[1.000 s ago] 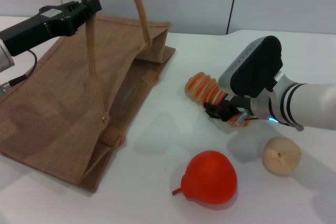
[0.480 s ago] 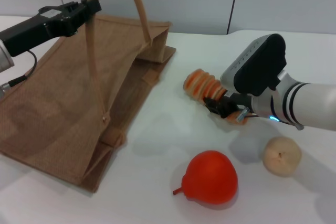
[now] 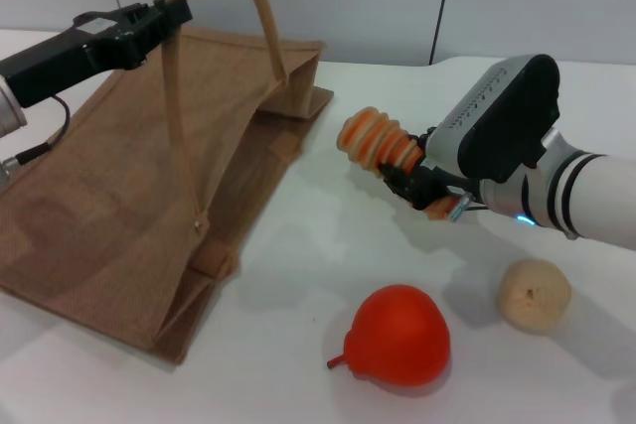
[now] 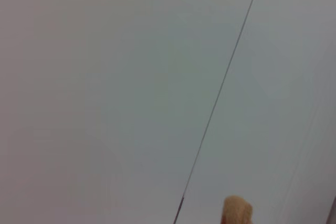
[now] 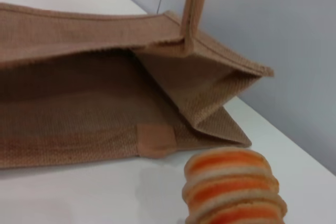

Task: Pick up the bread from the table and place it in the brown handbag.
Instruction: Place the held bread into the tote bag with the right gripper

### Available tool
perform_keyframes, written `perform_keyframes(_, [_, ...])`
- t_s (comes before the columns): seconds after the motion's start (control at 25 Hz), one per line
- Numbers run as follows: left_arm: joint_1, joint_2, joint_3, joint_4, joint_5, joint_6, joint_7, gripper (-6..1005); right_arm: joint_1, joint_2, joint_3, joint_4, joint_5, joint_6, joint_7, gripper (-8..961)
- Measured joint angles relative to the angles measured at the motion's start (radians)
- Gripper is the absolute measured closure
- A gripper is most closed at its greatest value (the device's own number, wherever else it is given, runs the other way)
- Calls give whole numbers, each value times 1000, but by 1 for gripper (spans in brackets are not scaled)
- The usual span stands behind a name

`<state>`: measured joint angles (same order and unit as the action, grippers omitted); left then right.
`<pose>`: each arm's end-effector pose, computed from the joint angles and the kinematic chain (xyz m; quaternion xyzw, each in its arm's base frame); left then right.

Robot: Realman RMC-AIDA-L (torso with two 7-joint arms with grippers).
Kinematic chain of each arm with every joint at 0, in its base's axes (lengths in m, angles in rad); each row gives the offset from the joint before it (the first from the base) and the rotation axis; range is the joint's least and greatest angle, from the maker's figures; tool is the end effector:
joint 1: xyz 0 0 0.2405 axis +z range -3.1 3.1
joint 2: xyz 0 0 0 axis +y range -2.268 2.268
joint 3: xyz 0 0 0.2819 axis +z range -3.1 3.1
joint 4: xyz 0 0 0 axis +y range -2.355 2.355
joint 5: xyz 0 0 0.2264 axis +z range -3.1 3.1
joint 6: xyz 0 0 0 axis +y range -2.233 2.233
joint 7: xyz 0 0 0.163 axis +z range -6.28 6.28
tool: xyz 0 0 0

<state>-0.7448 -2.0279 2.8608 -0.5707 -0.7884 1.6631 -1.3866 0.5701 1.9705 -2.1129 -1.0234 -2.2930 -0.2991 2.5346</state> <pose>-0.2884 0.4096 0.0544 -0.8182 -0.2922 -0.4134 0.2724 0.1982 0.4202 -0.1328 -0.9335 0.1211 0.0100 0.3372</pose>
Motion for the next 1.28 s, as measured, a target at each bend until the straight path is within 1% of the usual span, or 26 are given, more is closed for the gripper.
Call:
perform_keyframes(0.08, [0, 0, 0, 0, 0, 13, 0, 871, -5, 0, -2, -9, 0, 1, -29, 502])
perform_keyframes(0.16, [-1, 0, 0, 0, 0, 43, 0, 870, -9, 6, -9, -20, 0, 1, -71, 508])
perform_keyframes(0.28, [-6, 4, 1, -2, -9, 109, -5, 870, -19, 31, -14, -46, 0, 0, -150, 512])
perform_keyframes(0.32, [-6, 4, 1, -2, -9, 109, -5, 870, -21, 39, -17, -58, 0, -2, -181, 513])
perform_keyframes(0.4, [-16, 5, 2, -5, -11, 136, -8, 870, -22, 46, -33, -80, 2, -5, -215, 516])
perform_keyframes(0.72, [-53, 5, 2, -2, -10, 194, -11, 870, 17, 48, -153, -151, 0, 2, -242, 526])
perform_keyframes(0.88, [-67, 3, 1, -1, -7, 212, -16, 869, 47, 50, -222, -162, 0, 43, -260, 539])
perform_keyframes(1.08, [-92, 2, 1, 21, -2, 251, -37, 869, 87, 54, -281, -112, 0, 125, -262, 550])
perform_keyframes(1.16, [-97, 5, 1, 52, -1, 263, -39, 869, 95, 56, -291, -86, 2, 147, -262, 554])
perform_keyframes(1.28, [-103, 7, 2, 68, 0, 272, -53, 869, 102, 58, -306, -36, 5, 200, -262, 558])
